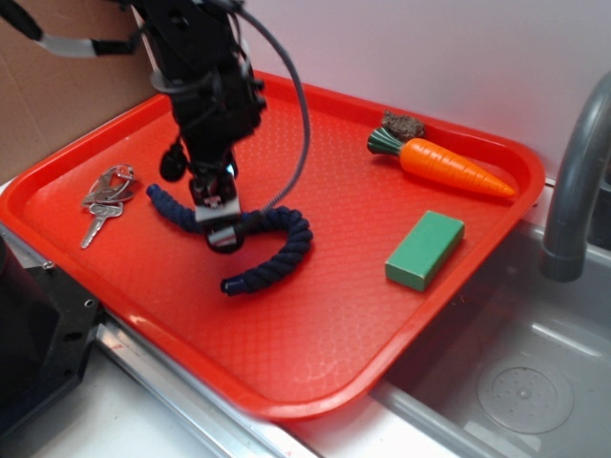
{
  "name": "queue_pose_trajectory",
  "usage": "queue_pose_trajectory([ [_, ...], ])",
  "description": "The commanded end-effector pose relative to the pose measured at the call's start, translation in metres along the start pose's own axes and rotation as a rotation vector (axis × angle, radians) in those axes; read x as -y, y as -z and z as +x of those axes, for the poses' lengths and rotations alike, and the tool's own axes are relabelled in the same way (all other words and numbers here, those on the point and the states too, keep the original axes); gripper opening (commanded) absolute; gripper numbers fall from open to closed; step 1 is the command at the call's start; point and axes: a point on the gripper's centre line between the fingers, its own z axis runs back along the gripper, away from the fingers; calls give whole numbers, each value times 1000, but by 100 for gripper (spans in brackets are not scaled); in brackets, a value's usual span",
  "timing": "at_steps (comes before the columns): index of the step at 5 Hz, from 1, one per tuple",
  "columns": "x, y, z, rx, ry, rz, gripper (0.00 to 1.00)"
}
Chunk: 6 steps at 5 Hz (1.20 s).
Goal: Grab the blue rope.
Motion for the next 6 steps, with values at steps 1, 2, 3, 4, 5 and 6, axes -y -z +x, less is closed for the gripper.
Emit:
queue_pose_trajectory([
  [1, -11, 16, 13, -3, -4, -16, 100],
  [2, -11, 20, 13, -12, -19, -12, 0],
  [3, -11, 17, 10, -4, -30, -4, 0],
  [4, -13, 7, 4, 17, -60, 2, 0],
  [5, -19, -9, -5, 22, -130, 18, 0],
  [6, -37, -51, -27, -88, -371, 74, 0],
])
